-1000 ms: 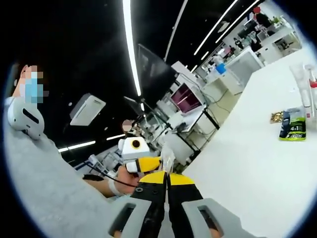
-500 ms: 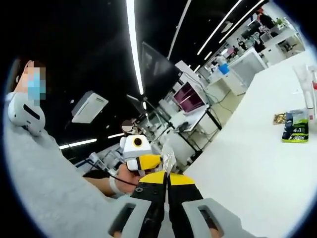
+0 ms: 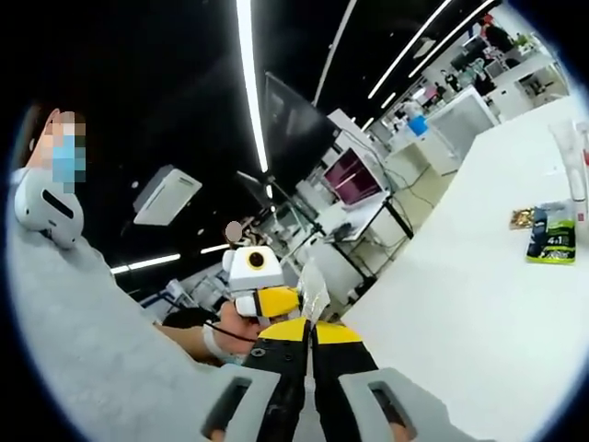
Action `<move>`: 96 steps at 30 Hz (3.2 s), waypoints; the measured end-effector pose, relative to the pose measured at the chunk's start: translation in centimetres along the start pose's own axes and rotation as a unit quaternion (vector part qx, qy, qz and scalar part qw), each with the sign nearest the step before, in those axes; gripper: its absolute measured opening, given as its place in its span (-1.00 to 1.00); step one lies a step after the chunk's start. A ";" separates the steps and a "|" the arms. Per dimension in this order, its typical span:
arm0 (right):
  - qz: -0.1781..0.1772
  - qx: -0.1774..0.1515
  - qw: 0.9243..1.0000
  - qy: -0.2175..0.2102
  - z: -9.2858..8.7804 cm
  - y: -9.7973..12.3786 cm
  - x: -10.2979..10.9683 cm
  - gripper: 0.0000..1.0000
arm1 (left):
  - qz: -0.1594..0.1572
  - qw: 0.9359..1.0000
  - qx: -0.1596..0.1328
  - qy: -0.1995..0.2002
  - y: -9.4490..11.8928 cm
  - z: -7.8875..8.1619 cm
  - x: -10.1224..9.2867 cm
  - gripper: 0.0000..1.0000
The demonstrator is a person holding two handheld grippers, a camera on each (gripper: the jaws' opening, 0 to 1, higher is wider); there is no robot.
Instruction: Arrange the skincare products in the storage area until every visible bottle or jar stands upright without overlapping.
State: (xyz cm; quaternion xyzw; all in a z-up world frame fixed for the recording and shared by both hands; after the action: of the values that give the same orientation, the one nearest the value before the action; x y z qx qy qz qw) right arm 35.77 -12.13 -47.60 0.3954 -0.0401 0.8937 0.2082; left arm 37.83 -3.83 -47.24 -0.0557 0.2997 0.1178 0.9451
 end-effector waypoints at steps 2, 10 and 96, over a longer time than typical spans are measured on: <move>-0.010 -0.002 1.000 0.015 0.1 0.0 -0.2 -0.98 | 0.003 1.000 -0.007 0.007 0.1 0.3 0.2 -1.00; -0.068 -0.022 0.994 0.082 1.1 1.4 -1.0 -0.58 | 0.011 0.999 -0.036 0.039 0.5 1.1 0.7 -1.00; -0.368 0.187 0.830 0.375 -6.9 6.5 -7.9 -0.20 | 0.096 0.975 -0.034 0.200 -4.9 4.5 11.0 -1.00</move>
State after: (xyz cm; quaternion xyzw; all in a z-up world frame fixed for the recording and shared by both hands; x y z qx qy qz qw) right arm 33.11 -19.09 -57.41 0.0469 0.3570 0.8212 0.4427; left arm 50.30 -5.67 -49.85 -0.0813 0.4820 0.2045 0.8481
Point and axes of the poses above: the point that each gripper's makers call its tool centre point, and the gripper's own axes: y roughly backward along the fingers, x roughly to its left, z roughly out of its top, the point moved 3 cm from there along y, roughly backward along the fingers, and after that the axes turned 4 degrees about -y, right-handed, at the moved point
